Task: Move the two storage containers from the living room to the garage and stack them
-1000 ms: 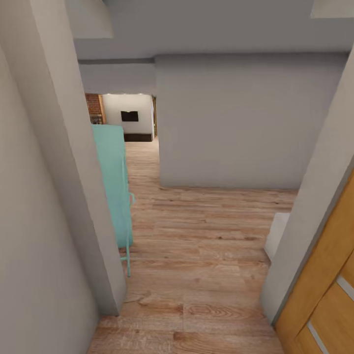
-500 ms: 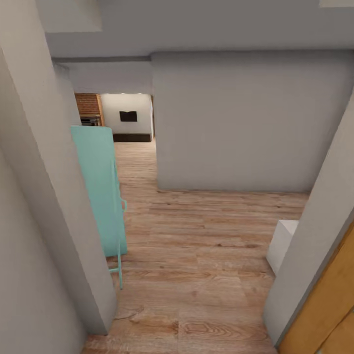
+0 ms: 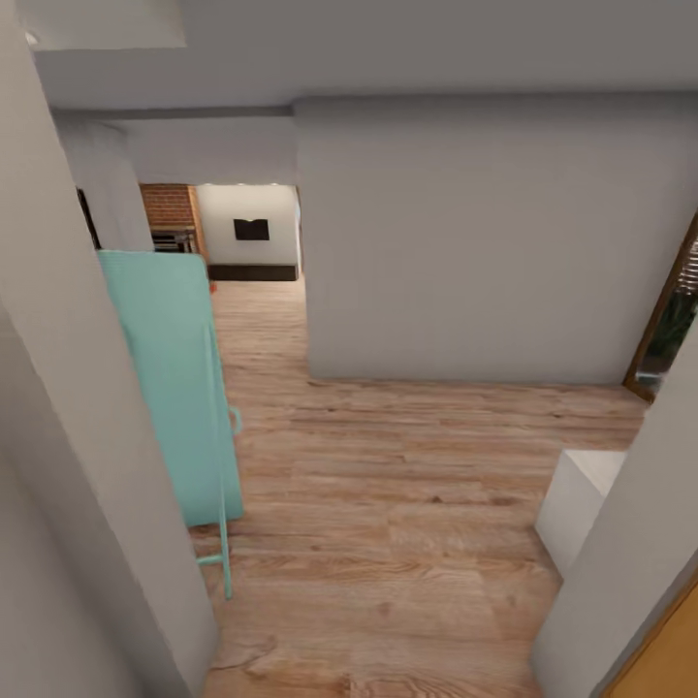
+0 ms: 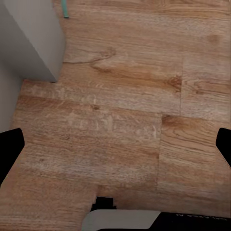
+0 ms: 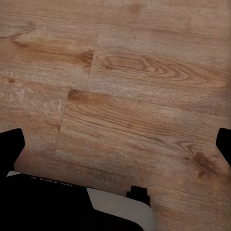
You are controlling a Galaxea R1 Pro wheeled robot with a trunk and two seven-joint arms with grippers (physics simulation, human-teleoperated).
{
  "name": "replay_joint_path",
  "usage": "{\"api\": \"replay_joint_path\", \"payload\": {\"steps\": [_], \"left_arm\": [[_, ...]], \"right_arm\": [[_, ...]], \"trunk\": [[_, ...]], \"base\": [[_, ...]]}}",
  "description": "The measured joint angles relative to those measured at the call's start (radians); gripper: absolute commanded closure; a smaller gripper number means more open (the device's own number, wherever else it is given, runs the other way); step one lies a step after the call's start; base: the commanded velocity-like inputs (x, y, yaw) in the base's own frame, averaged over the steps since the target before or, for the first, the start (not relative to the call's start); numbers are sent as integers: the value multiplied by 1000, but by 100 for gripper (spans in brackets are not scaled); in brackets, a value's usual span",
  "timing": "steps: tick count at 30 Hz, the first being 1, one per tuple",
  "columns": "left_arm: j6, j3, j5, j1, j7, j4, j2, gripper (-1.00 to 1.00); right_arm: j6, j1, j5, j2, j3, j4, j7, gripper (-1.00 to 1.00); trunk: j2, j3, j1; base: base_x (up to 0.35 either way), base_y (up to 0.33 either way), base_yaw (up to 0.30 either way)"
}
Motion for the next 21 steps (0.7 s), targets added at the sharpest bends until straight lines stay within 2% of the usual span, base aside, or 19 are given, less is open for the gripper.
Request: {"api": "replay_joint_path", "payload": {"steps": [21], "left_arm": [[0,0,0,0,0,0,0,-100]], "right_arm": [[0,0,1,0,0,0,0,-100]], "trunk": [[0,0,0]], "base": [[324,-111,0]]}}
